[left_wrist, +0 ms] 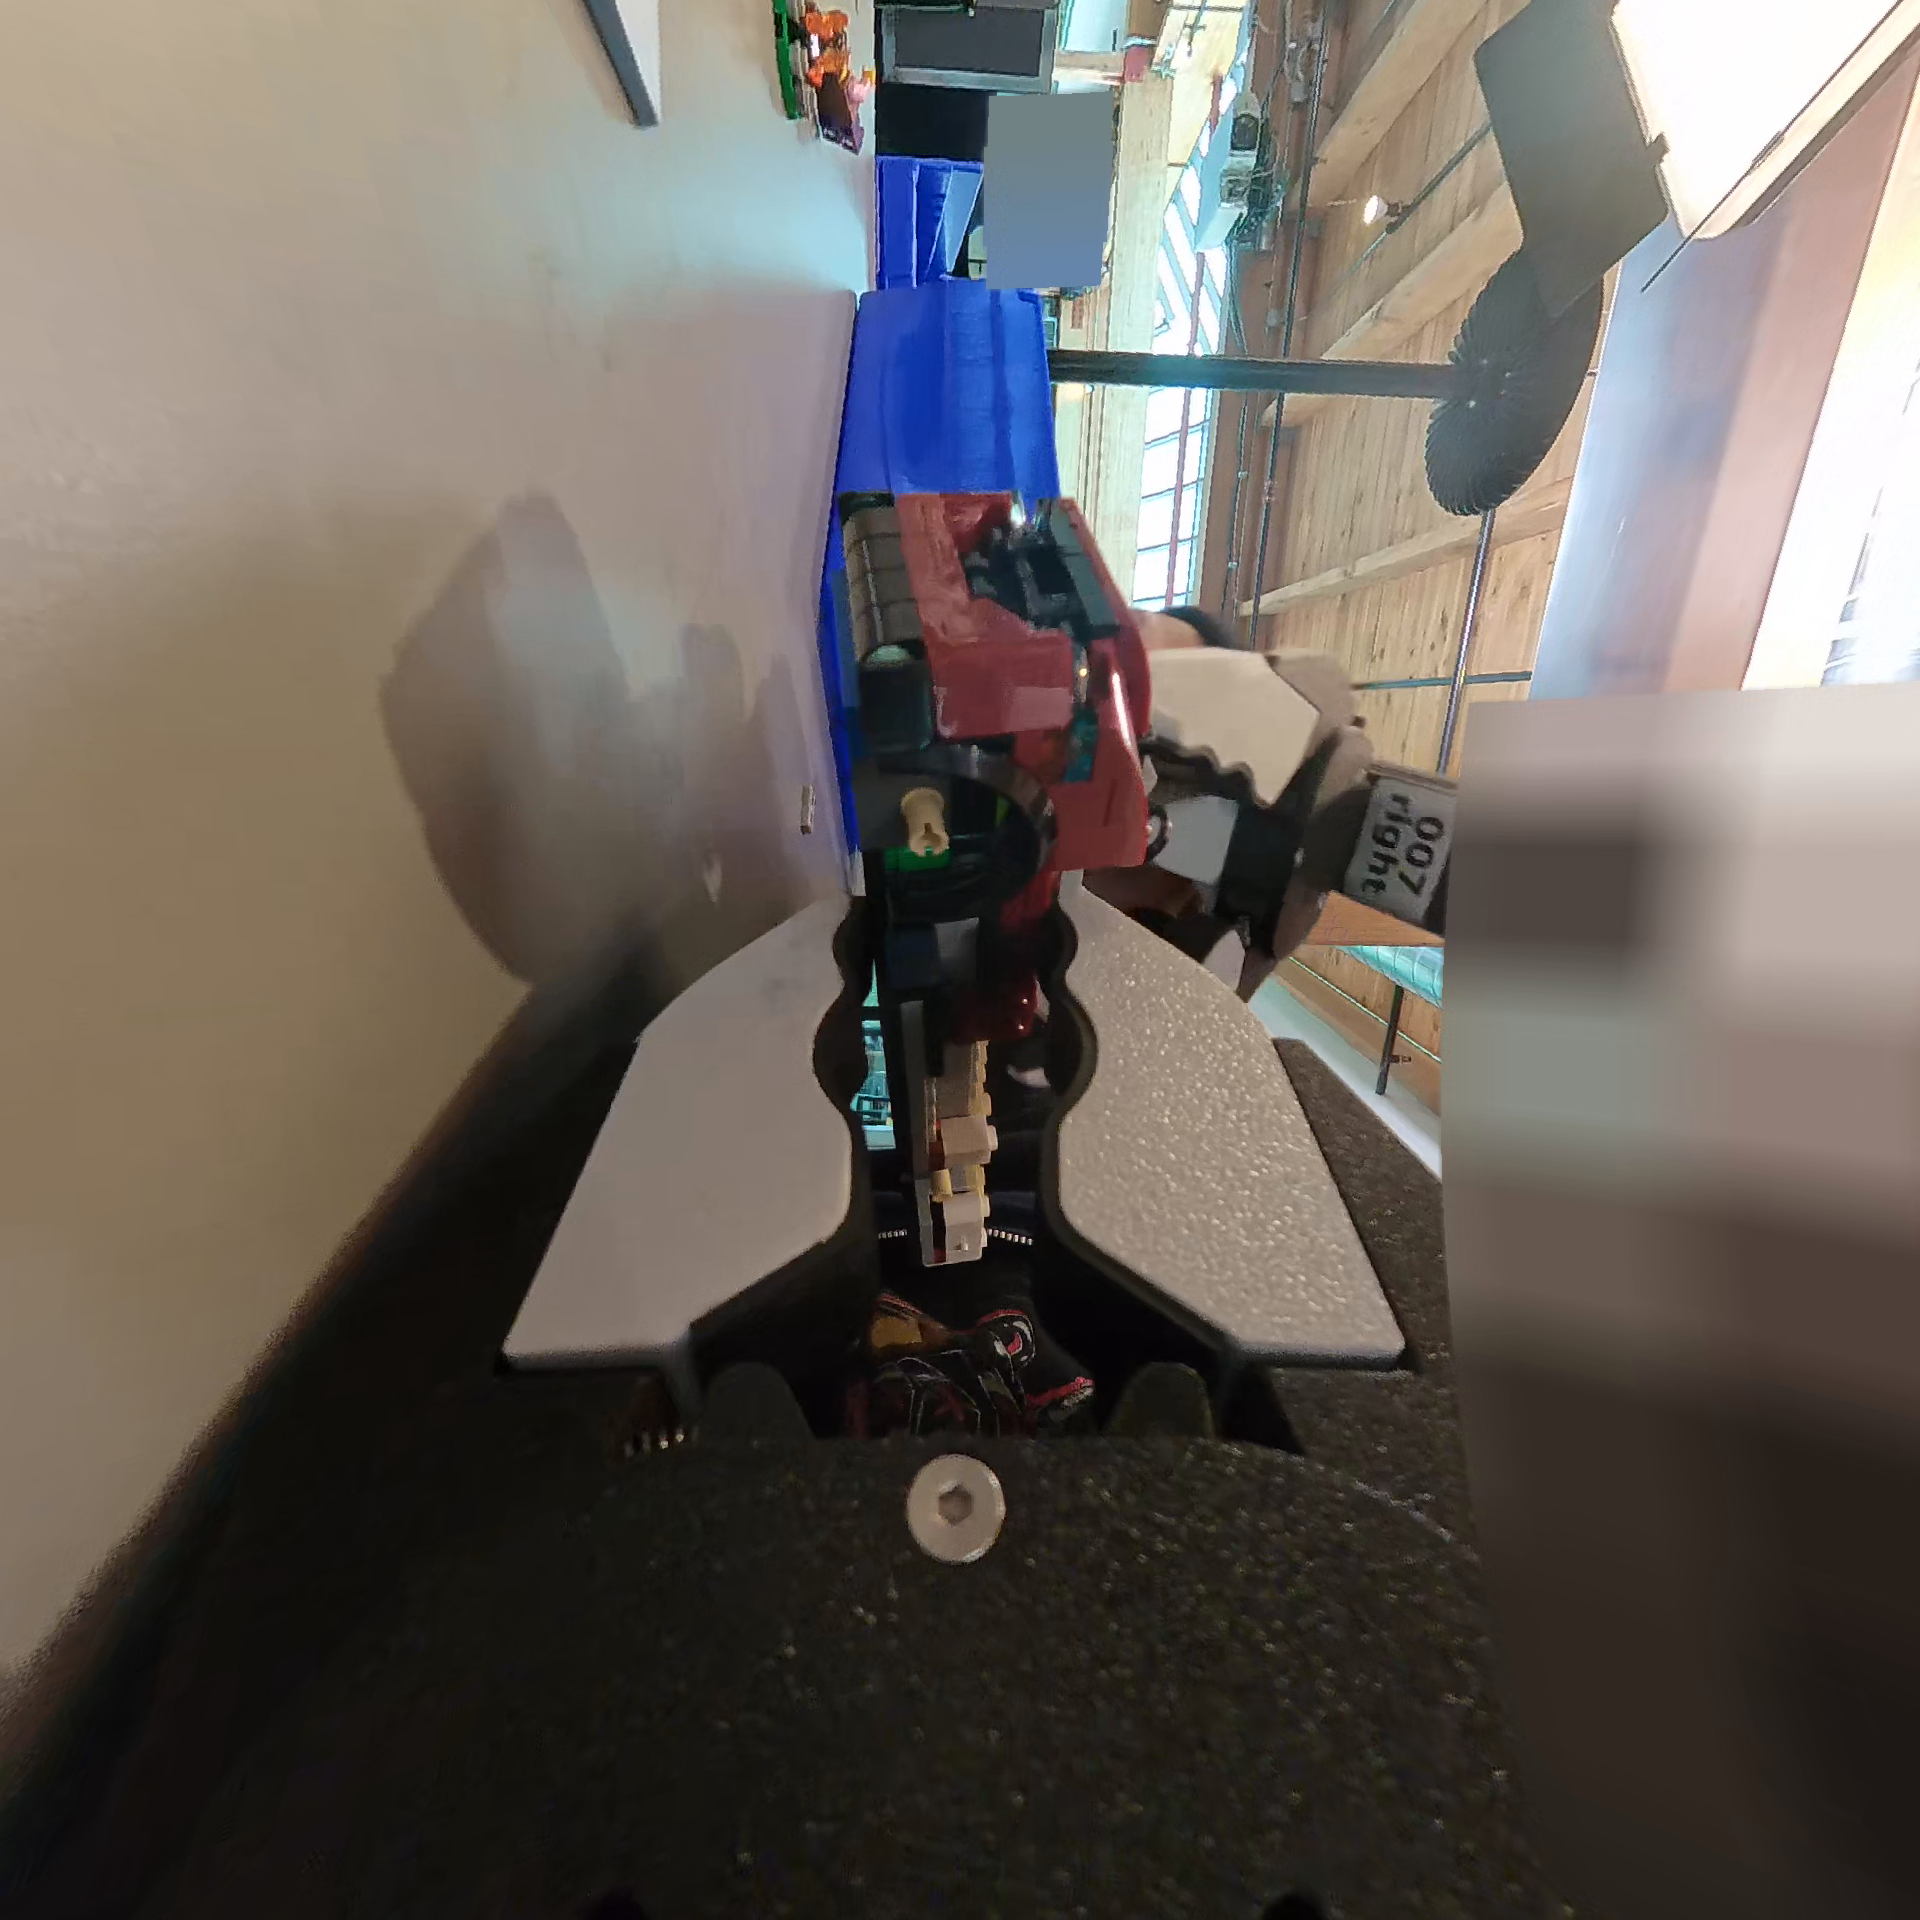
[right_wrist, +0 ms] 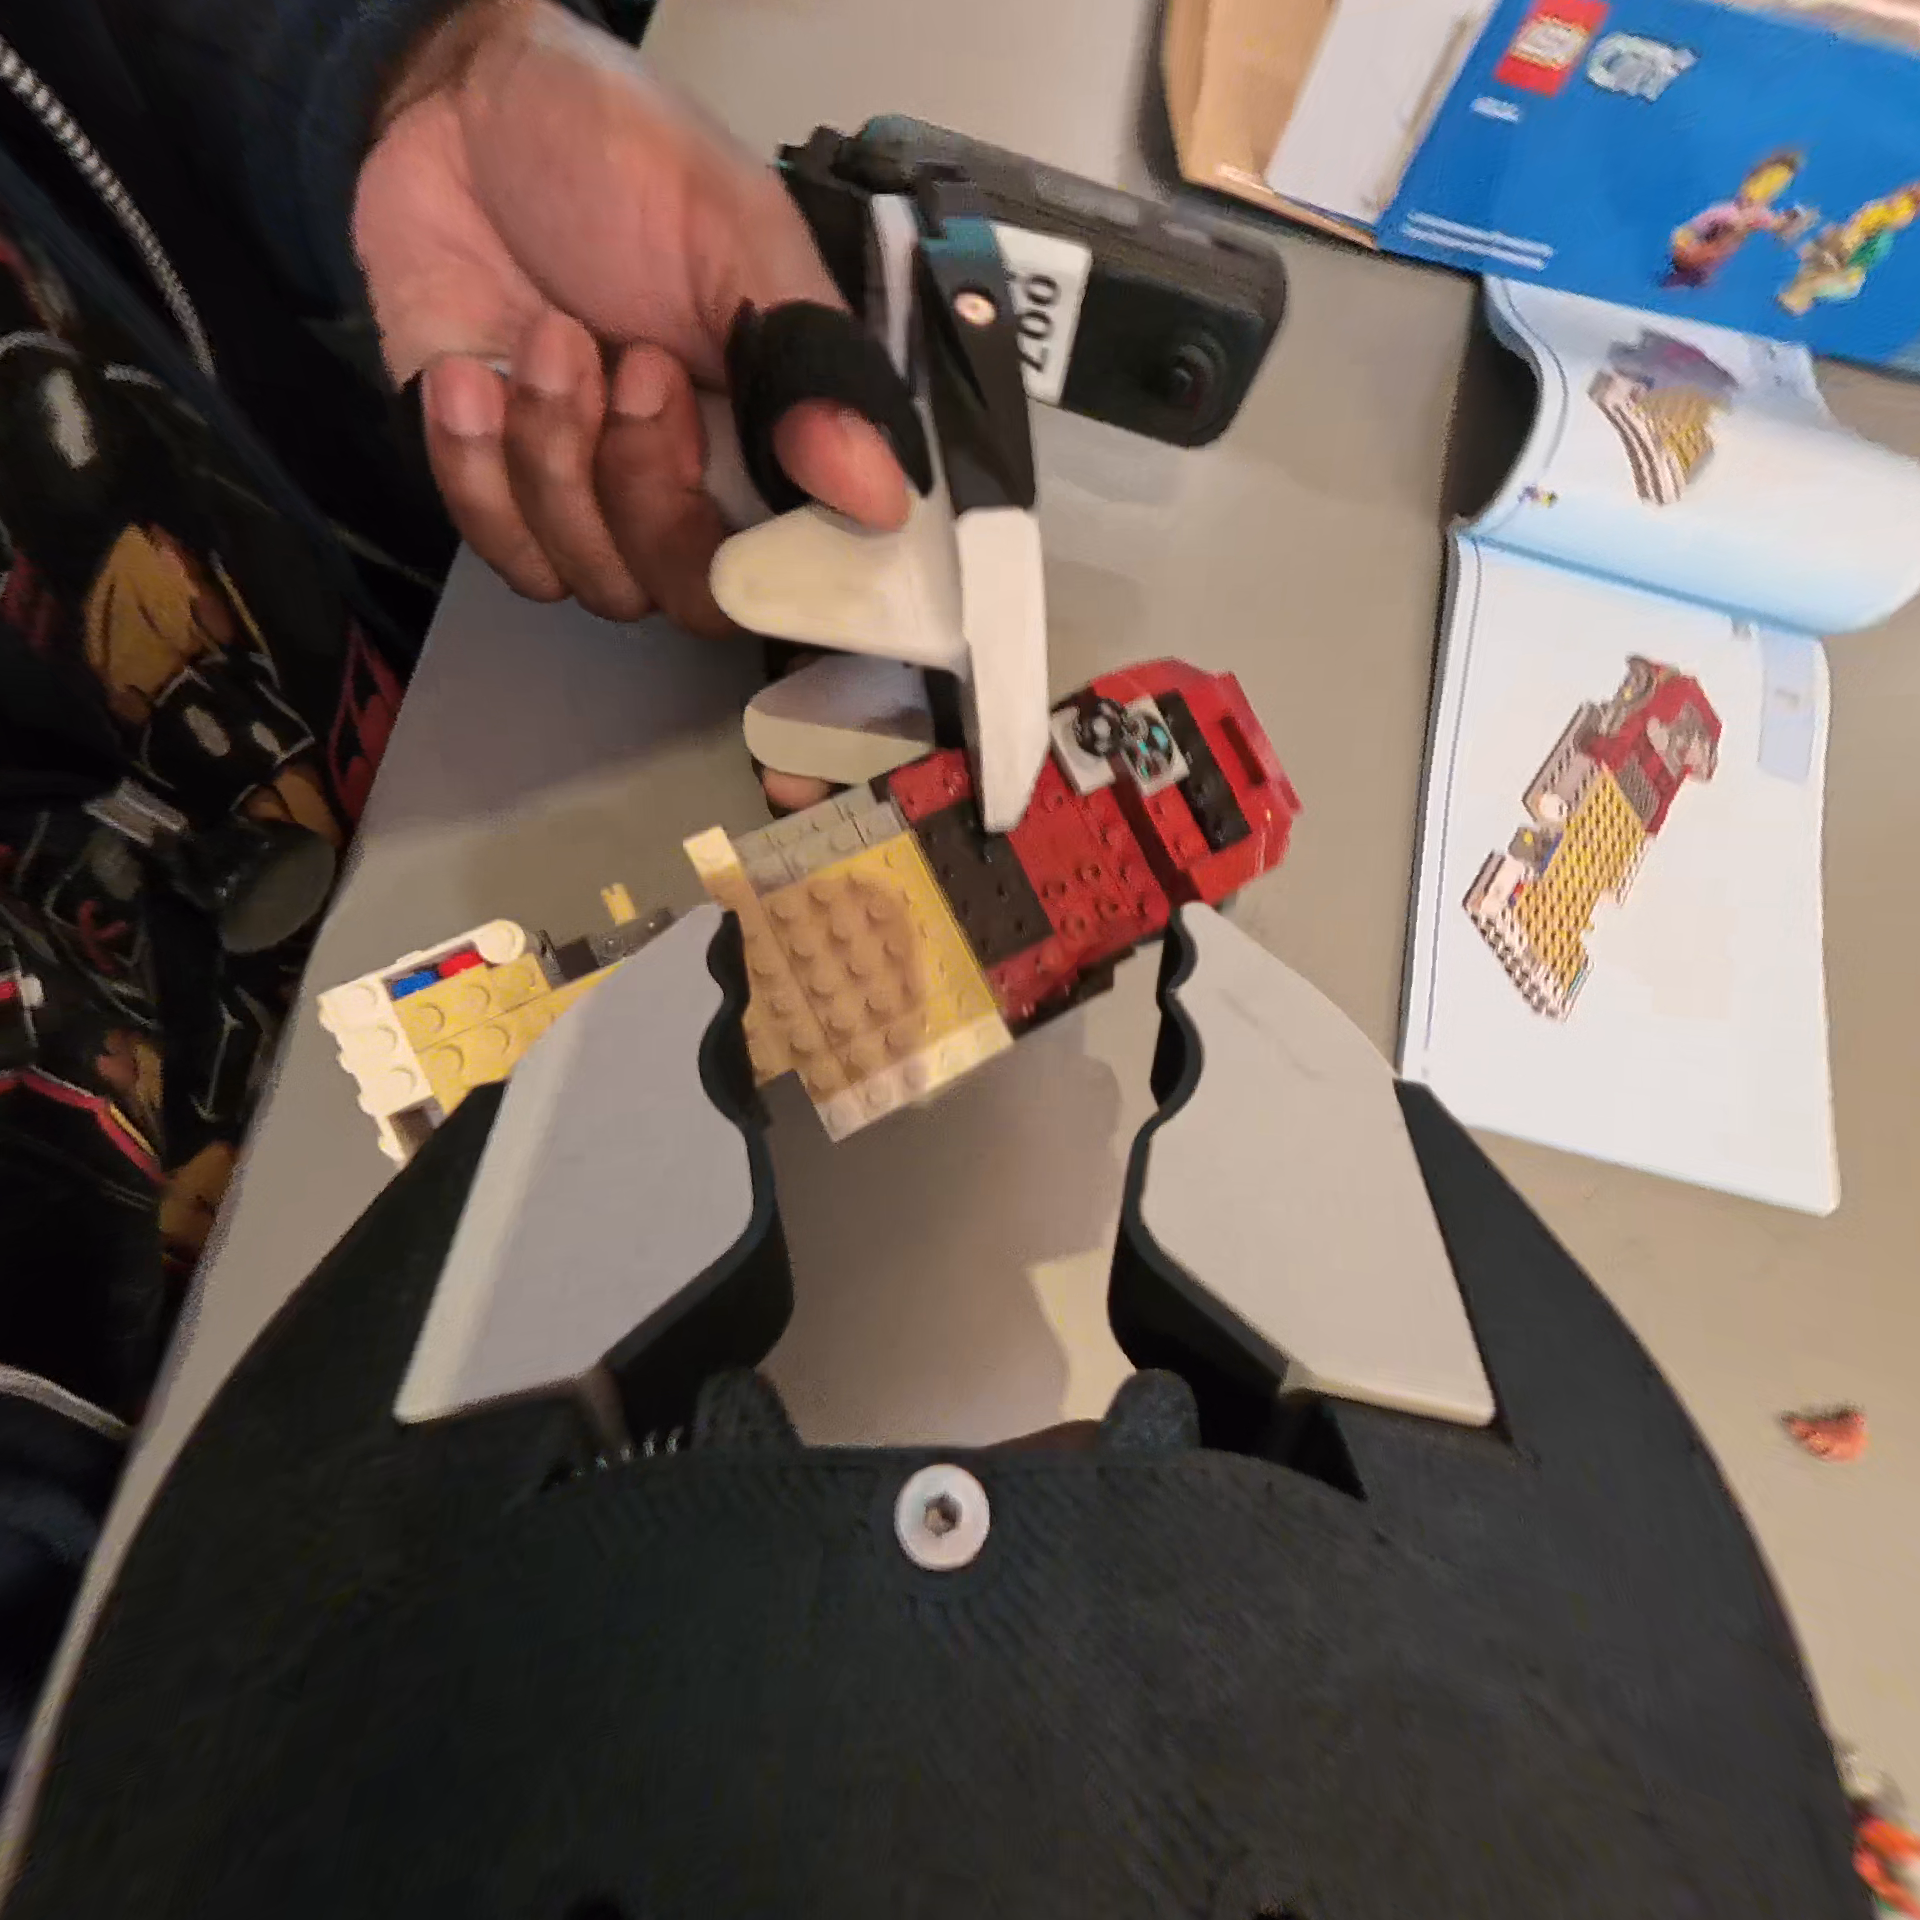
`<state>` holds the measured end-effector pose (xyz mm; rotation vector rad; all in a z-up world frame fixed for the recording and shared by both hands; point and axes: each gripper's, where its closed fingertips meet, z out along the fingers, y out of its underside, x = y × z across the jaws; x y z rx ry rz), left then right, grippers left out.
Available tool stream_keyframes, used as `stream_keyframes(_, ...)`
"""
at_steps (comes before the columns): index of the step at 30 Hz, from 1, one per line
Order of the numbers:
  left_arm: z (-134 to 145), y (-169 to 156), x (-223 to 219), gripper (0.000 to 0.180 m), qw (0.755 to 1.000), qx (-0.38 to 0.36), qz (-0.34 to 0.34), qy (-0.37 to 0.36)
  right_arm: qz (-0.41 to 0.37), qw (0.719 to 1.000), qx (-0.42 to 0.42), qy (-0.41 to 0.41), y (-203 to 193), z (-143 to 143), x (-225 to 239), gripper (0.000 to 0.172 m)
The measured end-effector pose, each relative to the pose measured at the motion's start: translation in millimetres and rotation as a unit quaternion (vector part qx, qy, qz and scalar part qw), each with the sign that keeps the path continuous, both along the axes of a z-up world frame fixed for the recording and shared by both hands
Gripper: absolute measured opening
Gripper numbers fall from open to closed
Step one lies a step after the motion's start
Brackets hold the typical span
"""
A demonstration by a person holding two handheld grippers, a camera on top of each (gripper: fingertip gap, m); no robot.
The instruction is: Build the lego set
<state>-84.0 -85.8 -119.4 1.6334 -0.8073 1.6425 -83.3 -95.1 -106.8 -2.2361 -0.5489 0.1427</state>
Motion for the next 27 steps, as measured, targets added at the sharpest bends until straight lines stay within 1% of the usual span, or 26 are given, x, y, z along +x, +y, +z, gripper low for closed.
stream_keyframes(3, 0.4, 7.5, -0.8, 0.031, 1.000, 0.004, 0.003, -0.004, -0.053, 0.994, -0.001, 0.096, -4.2, -2.3, 6.5, 0.076)
stream_keyframes(5, 0.6, 12.2, -2.3, 0.031, 1.000, 0.009, -0.002, -0.009, -0.088, 0.981, -0.016, 0.174, -5.5, -9.1, 8.6, 0.073)
stream_keyframes(8, 3.1, 16.7, -7.1, 0.031, 0.999, 0.013, -0.021, -0.021, -0.108, 0.952, -0.036, 0.285, -4.9, -16.4, 1.8, 0.074)
stream_keyframes(12, 8.7, 17.8, -13.4, 0.031, 0.998, 0.016, -0.048, -0.030, -0.105, 0.904, -0.051, 0.411, 0.0, -11.1, -13.6, 0.069)
stream_keyframes(14, 11.2, 16.5, -15.4, 0.031, 0.998, 0.015, -0.059, -0.033, -0.108, 0.884, -0.057, 0.451, 3.4, -9.4, -19.2, 0.062)
stream_keyframes(15, 12.6, 15.6, -16.1, 0.031, 0.997, 0.012, -0.063, -0.034, -0.105, 0.875, -0.059, 0.468, 4.8, -8.4, -23.0, 0.062)
stream_keyframes(20, 17.1, 11.6, -17.0, 0.031, 0.997, 0.002, -0.073, -0.035, -0.118, 0.847, -0.082, 0.512, 7.3, -14.2, -34.6, 0.050)
stream_keyframes(21, 16.3, 12.1, -16.6, 0.031, 0.997, 0.005, -0.070, -0.034, -0.123, 0.837, -0.084, 0.527, 7.5, -14.6, -35.8, 0.049)
stream_keyframes(23, 15.1, 13.0, -16.6, 0.031, 0.997, 0.007, -0.067, -0.030, -0.126, 0.816, -0.085, 0.558, 7.5, -12.7, -39.4, 0.040)
stream_keyframes(27, 16.1, 14.3, -16.8, 0.031, 0.997, 0.009, -0.061, -0.035, -0.138, 0.776, -0.069, 0.611, 10.5, -9.2, -43.9, 0.032)
